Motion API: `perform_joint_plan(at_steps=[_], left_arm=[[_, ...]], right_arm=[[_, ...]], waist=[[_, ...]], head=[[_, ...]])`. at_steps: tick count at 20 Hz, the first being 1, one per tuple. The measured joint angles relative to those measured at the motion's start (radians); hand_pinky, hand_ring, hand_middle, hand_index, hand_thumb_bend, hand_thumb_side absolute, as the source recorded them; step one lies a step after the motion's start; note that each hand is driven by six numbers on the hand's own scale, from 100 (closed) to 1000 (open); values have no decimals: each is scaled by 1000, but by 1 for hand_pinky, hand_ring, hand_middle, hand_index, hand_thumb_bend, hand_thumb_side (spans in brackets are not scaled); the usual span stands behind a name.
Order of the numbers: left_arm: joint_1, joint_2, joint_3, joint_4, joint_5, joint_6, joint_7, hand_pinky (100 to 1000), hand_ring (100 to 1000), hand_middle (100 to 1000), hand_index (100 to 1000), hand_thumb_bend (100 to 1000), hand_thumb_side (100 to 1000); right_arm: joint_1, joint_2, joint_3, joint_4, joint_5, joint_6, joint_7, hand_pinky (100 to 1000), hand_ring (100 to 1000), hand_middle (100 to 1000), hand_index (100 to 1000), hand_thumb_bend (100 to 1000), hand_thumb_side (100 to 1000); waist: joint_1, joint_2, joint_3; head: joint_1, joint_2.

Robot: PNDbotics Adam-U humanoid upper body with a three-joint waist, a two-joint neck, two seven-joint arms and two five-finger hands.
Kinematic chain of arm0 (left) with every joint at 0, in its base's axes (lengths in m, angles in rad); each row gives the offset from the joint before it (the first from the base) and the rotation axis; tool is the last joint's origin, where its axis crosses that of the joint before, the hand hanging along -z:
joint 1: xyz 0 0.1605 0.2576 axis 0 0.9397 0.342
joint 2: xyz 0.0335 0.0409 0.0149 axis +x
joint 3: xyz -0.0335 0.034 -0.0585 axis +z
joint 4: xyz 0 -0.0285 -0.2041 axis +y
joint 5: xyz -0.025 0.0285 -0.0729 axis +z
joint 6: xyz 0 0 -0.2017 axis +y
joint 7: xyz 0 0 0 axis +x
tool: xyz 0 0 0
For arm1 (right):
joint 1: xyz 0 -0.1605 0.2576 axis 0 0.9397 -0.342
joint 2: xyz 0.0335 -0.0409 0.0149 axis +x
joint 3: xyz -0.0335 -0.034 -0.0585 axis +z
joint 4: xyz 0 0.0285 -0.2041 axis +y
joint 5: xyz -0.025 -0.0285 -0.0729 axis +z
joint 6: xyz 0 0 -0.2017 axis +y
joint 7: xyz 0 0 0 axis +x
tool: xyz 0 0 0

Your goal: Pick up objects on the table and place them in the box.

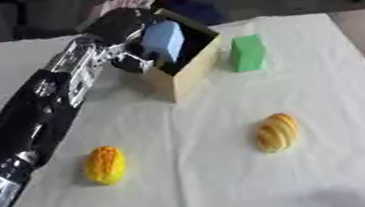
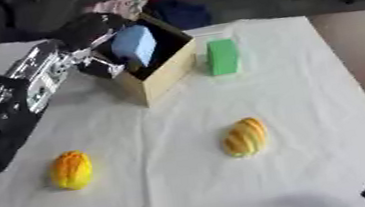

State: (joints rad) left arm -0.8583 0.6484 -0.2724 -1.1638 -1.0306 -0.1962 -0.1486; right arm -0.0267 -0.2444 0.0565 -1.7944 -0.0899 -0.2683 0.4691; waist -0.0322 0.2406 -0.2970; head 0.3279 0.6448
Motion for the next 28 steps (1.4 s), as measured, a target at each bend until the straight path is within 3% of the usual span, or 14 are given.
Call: perform_joint_plan(at_steps=[3,4,8,14,18,21,25,28], left_arm=[[1,1,-4,-27,3,-14,-21,892,874,917,994,150,265],[1,2,-5,-39,5,-17,-27,904,894,939,1000,144,352],[3,9,-7,-78,10,-28,-58,919,927,982,1000,179,507],[6,22,-7,-103,0,-31,-110,917,934,997,1000,206,518],[8,22,-7,-97,-10,-30,-146,927,951,1000,1000,235,620],[9,22,-7,-87,-27,-37,-176,939,972,1000,1000,322,721],[9,23,-6,-82,-68,-51,-205,948,986,1000,1000,426,736],[10,29,-4,-75,-91,-59,-216,952,991,1000,1000,436,750]], right_arm=[[0,2,0,0,0,0,0,620,484,453,642,100,572],[0,2,0,0,0,0,0,620,484,453,642,100,572],[0,2,0,0,0,0,0,620,484,453,642,100,570],[-4,2,0,0,0,1,1,620,484,453,642,100,571],[-8,2,0,0,0,1,1,620,484,453,642,100,571],[-8,2,0,0,0,1,1,621,484,453,642,100,571],[-8,2,0,0,0,1,1,621,484,453,643,100,571],[-8,2,0,0,0,1,1,621,484,453,643,100,575]], waist=[[0,0,2],[0,0,3],[0,0,8],[0,0,9],[0,0,8],[0,0,7],[0,0,4],[1,0,4]], head=[[-1,-4],[-1,-4],[-1,-4],[-2,-5],[-3,-6],[-4,-9],[-4,-13],[-4,-13]])
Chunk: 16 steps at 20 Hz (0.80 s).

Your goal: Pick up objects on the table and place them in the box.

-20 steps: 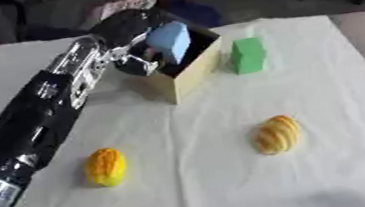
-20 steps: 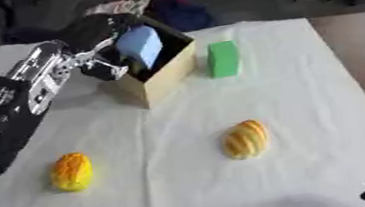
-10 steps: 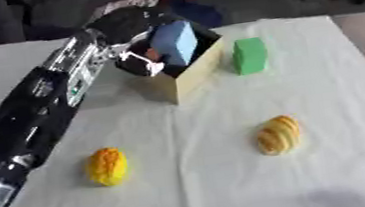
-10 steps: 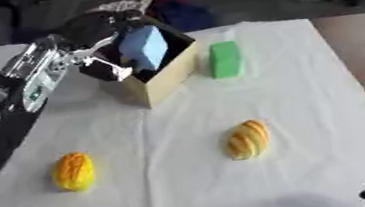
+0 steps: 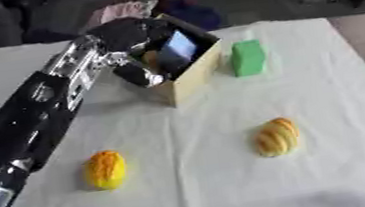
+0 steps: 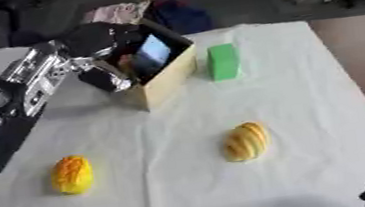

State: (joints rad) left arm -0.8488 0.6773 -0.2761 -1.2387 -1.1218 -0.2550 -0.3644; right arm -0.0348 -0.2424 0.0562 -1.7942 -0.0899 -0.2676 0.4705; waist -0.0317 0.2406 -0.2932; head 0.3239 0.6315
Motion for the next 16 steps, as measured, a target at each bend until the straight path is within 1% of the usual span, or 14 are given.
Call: perform_joint_plan(at_steps=[4,5,7,11,12,14,15,16], left_arm=[[13,10,6,-16,8,-13,-8,951,986,1000,1000,378,730],[19,20,9,-34,23,-18,-13,948,978,1000,1000,345,721],[39,52,10,-89,77,-33,-32,940,964,1000,1000,310,744],[109,156,20,-260,224,-59,-117,933,958,998,1000,335,757],[135,185,24,-310,261,-63,-140,929,954,992,1000,350,748],[203,246,35,-417,329,-62,-184,925,947,981,1000,356,733],[241,275,42,-471,359,-57,-204,919,939,967,1000,354,740],[280,303,50,-523,387,-51,-224,915,933,957,1000,363,721]], right_arm=[[0,0,-1,0,0,0,0,621,484,454,643,100,567],[0,0,-3,0,0,0,0,621,484,454,643,100,567],[0,0,-7,0,0,-1,-2,622,484,454,643,100,567],[1,0,-17,0,4,-1,-10,622,484,454,643,100,566],[0,0,-19,0,5,-2,-12,622,484,454,643,100,565],[-1,0,-19,0,9,-2,-14,622,484,454,643,100,564],[-1,0,-21,0,11,-1,-16,622,484,454,643,100,563],[-1,0,-23,0,11,-1,-17,622,484,454,643,100,563]], waist=[[0,0,0],[0,0,1],[2,0,10],[12,0,32],[14,0,36],[16,0,45],[17,0,49],[17,0,51]], head=[[-2,0],[-4,0],[-12,0],[-32,-1],[-37,-1],[-46,-2],[-50,-5],[-54,-8]])
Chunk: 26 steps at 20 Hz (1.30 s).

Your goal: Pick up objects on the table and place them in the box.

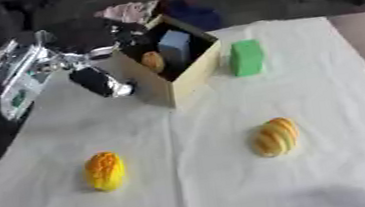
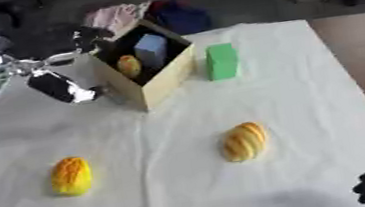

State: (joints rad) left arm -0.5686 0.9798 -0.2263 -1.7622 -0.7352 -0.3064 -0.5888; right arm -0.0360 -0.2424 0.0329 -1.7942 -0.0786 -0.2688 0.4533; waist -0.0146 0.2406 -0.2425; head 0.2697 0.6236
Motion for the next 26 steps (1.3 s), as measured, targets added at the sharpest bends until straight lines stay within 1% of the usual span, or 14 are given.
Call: perform_joint_plan(at_steps=[2,5,9,11,17,23,24,26], left_arm=[[83,45,12,-99,43,12,-41,909,917,941,1000,368,695],[173,84,17,-189,74,15,-98,899,900,918,1000,406,744],[241,100,-2,-220,67,-10,-156,891,881,899,991,420,802],[267,102,-14,-223,56,-16,-174,890,882,901,989,447,803],[315,102,-28,-224,-17,-1,-193,889,886,911,984,545,760],[333,88,-29,-213,-85,15,-203,888,887,913,983,575,747],[333,84,-32,-206,-93,15,-203,888,887,914,982,592,738],[333,77,-37,-189,-109,16,-202,883,878,906,974,584,684]], right_arm=[[0,0,-2,0,2,1,-2,622,484,454,644,100,565],[0,0,-2,0,5,1,-5,622,485,454,644,100,561],[-4,0,-2,0,7,2,-6,622,485,454,644,100,561],[-5,0,-2,0,7,2,-6,622,485,454,644,100,562],[-5,0,-5,0,7,3,-8,623,485,454,644,100,562],[-8,0,-7,0,7,3,-8,623,485,455,645,100,562],[-8,0,-7,0,7,3,-8,623,485,455,645,100,561],[-8,0,-7,0,7,3,-8,624,485,455,645,100,560]], waist=[[0,0,7],[0,0,11],[0,0,12],[0,0,12],[0,0,16],[0,0,18],[0,0,18],[0,0,18]], head=[[-6,-1],[-12,-1],[-16,-1],[-16,-1],[-17,-1],[-18,-1],[-18,-1],[-18,-1]])
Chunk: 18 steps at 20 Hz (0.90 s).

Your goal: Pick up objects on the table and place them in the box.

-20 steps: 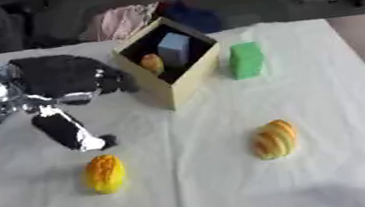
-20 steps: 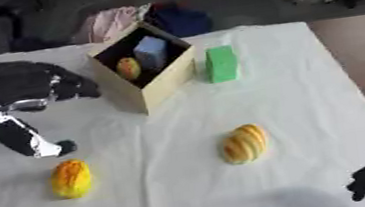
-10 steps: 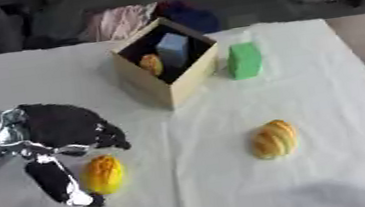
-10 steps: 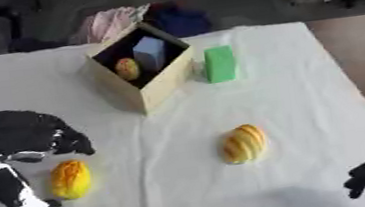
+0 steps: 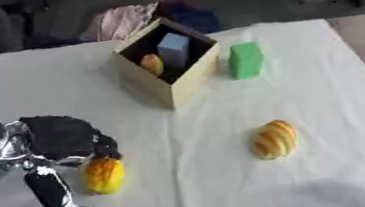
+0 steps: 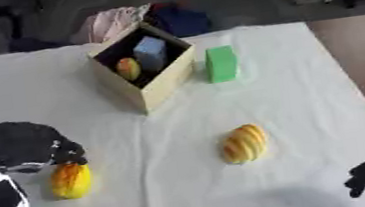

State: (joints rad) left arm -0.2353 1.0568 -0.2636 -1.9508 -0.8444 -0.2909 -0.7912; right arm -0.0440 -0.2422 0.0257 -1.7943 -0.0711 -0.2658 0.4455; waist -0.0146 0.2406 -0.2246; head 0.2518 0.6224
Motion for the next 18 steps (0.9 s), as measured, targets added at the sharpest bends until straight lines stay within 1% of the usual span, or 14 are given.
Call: perform_joint_plan(at_steps=[1,3,5,6,7,8,9,10,12,13,14,15,16,18], left_arm=[[0,-4,-3,10,-6,0,1,877,866,898,967,583,641],[-1,-14,-5,32,-16,0,10,853,836,871,944,600,525],[-4,-24,-8,52,-27,0,24,824,801,835,919,586,501],[-5,-29,-10,61,-31,0,33,800,771,801,894,547,496],[-8,-32,-10,69,-35,0,44,795,765,794,889,541,494],[-11,-36,-10,76,-37,0,56,746,690,709,822,457,465],[-12,-38,-10,81,-37,0,70,741,682,700,815,448,462],[-13,-38,-10,84,-36,1,86,701,614,619,753,366,427],[-18,-44,-10,89,-27,5,119,660,555,550,693,313,402],[-20,-46,-10,89,-20,7,135,652,545,538,683,306,398],[-21,-46,-10,89,-13,8,148,630,515,503,649,273,382],[-22,-46,-10,89,-6,10,160,628,513,500,646,269,381],[-23,-46,-10,89,1,13,171,615,493,478,623,234,364],[-32,-46,-6,84,17,19,186,609,481,464,609,214,353]], right_arm=[[0,0,0,0,0,0,0,624,486,455,645,100,560],[0,0,0,0,0,0,0,624,486,455,645,100,559],[0,0,0,0,0,0,0,624,486,455,645,100,562],[0,0,0,0,0,0,0,624,486,455,645,100,559],[0,0,0,0,0,0,0,624,486,455,645,100,559],[0,0,0,0,0,0,0,624,486,455,646,100,558],[0,0,0,0,0,0,0,624,486,455,646,100,557],[0,0,0,0,0,0,0,625,486,455,646,100,557],[0,0,0,0,0,-1,0,625,486,455,646,100,556],[0,0,0,0,0,-1,0,625,486,455,646,100,556],[0,0,0,0,0,-1,0,625,486,455,646,100,556],[0,0,0,0,0,-1,0,625,486,455,646,100,556],[0,0,0,0,0,-1,0,625,486,455,646,100,556],[0,0,0,0,0,-1,0,625,486,455,647,100,556]], waist=[[0,0,0],[0,0,0],[0,0,1],[0,0,2],[0,0,3],[0,0,4],[0,0,4],[0,0,5],[0,0,6],[0,0,6],[0,0,6],[0,0,6],[0,0,7],[0,0,7]], head=[[0,0],[0,0],[-1,0],[-2,0],[-2,0],[-2,0],[-2,0],[-2,0],[-2,0],[-2,0],[-3,-1],[-3,-1],[-3,-1],[-3,-1]])
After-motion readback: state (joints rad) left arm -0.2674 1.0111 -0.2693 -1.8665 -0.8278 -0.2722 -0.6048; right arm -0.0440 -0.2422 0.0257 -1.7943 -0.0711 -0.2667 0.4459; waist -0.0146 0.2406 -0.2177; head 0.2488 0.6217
